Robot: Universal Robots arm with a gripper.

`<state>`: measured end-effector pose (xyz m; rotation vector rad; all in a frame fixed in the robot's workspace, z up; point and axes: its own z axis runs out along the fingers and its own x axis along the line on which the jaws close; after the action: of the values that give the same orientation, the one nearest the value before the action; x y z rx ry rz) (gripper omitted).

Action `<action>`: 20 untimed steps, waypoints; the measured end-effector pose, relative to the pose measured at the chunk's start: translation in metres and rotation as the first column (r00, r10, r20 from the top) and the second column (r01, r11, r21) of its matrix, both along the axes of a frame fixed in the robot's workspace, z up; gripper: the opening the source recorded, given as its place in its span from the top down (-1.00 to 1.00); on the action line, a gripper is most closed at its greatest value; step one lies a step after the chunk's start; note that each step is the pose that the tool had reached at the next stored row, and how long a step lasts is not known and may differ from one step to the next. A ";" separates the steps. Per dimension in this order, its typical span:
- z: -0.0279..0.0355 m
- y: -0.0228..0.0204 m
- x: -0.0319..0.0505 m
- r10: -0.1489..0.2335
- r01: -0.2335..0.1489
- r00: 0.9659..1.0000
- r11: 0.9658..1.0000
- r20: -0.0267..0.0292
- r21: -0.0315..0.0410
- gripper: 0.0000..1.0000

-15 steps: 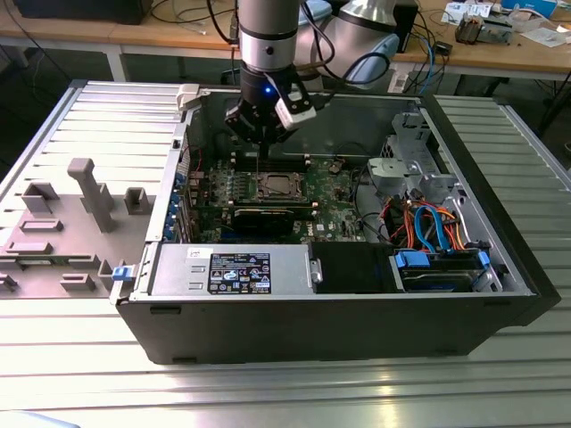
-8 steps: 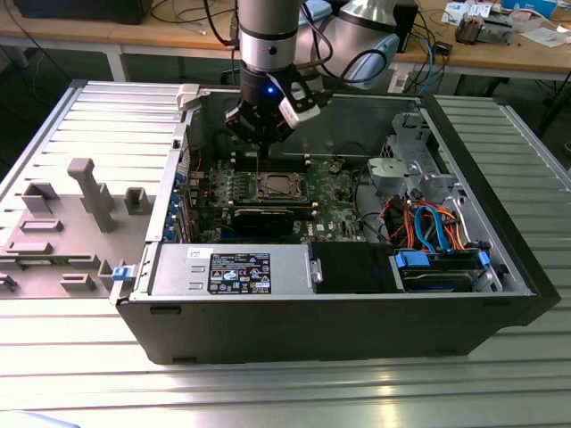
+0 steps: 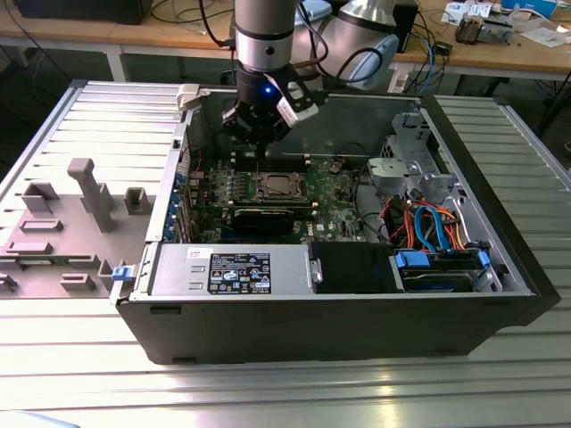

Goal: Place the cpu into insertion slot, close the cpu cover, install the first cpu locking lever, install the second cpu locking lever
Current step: 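Install the first cpu locking lever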

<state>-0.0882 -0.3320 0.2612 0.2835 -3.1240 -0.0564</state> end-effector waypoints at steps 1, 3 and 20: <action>0.0000 0.0000 -0.0025 0.000 0.000 1.000 1.000 0.000 0.000 0.79; -0.0001 0.0000 -0.0059 -0.002 0.002 1.000 1.000 0.000 0.000 0.79; -0.0007 0.0027 -0.0165 -0.077 0.077 0.997 0.997 0.012 0.004 0.79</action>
<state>-0.1048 -0.3293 0.2605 0.1642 -3.1467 -0.0611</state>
